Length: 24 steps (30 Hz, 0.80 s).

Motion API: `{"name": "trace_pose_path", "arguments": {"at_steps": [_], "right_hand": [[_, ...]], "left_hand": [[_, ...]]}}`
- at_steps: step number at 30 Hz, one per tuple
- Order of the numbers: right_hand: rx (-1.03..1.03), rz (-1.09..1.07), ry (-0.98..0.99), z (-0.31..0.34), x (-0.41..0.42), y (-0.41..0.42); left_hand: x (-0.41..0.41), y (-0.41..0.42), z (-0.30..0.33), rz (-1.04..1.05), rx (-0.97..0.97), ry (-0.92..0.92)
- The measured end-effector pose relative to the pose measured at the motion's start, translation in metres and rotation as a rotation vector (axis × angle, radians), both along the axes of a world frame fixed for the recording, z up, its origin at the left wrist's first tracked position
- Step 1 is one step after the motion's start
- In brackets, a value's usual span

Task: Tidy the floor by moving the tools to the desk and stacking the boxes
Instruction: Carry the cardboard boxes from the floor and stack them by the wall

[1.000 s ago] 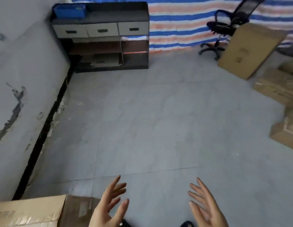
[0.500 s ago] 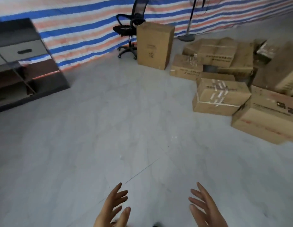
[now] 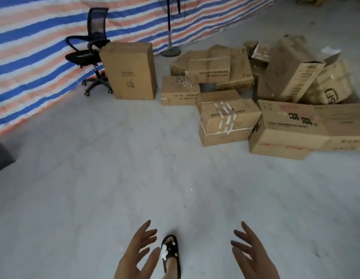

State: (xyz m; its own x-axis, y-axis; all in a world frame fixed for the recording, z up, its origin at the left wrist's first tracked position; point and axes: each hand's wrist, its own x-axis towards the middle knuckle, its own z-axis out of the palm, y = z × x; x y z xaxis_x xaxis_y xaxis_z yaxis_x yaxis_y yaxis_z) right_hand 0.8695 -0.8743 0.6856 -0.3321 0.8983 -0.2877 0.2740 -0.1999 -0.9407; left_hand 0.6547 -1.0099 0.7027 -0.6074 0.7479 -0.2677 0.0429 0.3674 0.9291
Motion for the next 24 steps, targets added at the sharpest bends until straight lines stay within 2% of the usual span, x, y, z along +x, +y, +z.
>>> {"name": "trace_pose_path", "arguments": {"at_steps": [6, 10, 13, 19, 24], "right_hand": [[-0.017, -0.093, 0.035, 0.008, -0.071, 0.078], [-0.119, -0.206, 0.090, 0.004, -0.078, 0.122], [-0.160, -0.317, 0.056, -0.003, -0.073, 0.158], [-0.015, -0.407, -0.054, 0.009, -0.069, 0.256], [0.091, -0.407, -0.090, 0.022, -0.029, 0.368]], "left_hand": [[-0.088, 0.113, 0.016, -0.107, -0.021, -0.021], [-0.107, 0.174, 0.013, -0.231, -0.087, -0.064], [-0.112, 0.223, 0.011, -0.283, -0.087, -0.081], [-0.105, 0.340, 0.003, -0.315, -0.077, -0.099], [-0.065, 0.459, 0.012, -0.350, -0.024, -0.072]]}}
